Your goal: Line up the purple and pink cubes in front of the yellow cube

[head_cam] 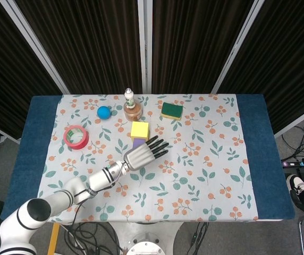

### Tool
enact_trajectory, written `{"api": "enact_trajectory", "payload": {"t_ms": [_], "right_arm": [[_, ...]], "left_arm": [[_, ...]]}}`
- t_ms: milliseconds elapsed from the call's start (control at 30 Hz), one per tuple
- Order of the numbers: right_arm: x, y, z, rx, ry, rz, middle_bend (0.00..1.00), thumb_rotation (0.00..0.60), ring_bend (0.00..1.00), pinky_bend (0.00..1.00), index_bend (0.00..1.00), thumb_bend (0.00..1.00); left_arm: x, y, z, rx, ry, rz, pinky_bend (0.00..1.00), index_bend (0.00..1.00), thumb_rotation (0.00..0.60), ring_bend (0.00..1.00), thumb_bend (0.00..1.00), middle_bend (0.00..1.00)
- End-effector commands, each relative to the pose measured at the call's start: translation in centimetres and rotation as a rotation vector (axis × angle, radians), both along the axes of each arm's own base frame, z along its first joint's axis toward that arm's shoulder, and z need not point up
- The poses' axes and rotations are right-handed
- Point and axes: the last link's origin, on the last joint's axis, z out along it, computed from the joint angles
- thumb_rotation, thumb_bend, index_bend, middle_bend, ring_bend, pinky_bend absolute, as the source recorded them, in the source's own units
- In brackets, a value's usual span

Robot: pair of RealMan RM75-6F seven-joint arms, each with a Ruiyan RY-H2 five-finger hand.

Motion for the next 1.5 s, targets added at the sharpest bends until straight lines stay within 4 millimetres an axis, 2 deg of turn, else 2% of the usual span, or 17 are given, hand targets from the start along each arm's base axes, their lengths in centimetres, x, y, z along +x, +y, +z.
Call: {"api": "enact_trajectory", "payload": {"t_ms": [33, 433, 900, 1500], "right_arm": [[0.0, 0.0, 0.0, 0.000, 0.000, 0.000, 0.04, 0.600, 0.00, 0.10, 0.01, 0.20], [0.1, 0.1, 0.0, -0.002, 0.000, 0.004, 0.04, 0.600, 0.00, 0.10, 0.01, 0.21], [0.1, 0.2, 0.0, -0.002, 0.003, 0.002, 0.04, 0.600, 0.00, 0.10, 0.01, 0.21], [0.1, 0.2, 0.0, -0.003, 0.004, -0.001, 0.04, 0.600, 0.00, 0.10, 0.01, 0.21]], "left_arm": [[-0.3, 0.0, 0.1, 0.003, 0.005, -0.005, 0.11, 0.15, 0.600, 0.04, 0.02, 0.00], [-1.3, 0.1, 0.4, 0.023, 0.025, -0.003, 0.11, 0.15, 0.600, 0.04, 0.02, 0.00], [-1.6, 0.4, 0.4, 0.069, 0.058, -0.043, 0.11, 0.15, 0.600, 0.04, 0.02, 0.00], [-1.8, 0.6, 0.4, 0.061, 0.025, -0.005, 0.11, 0.15, 0.600, 0.04, 0.02, 0.00]]}}
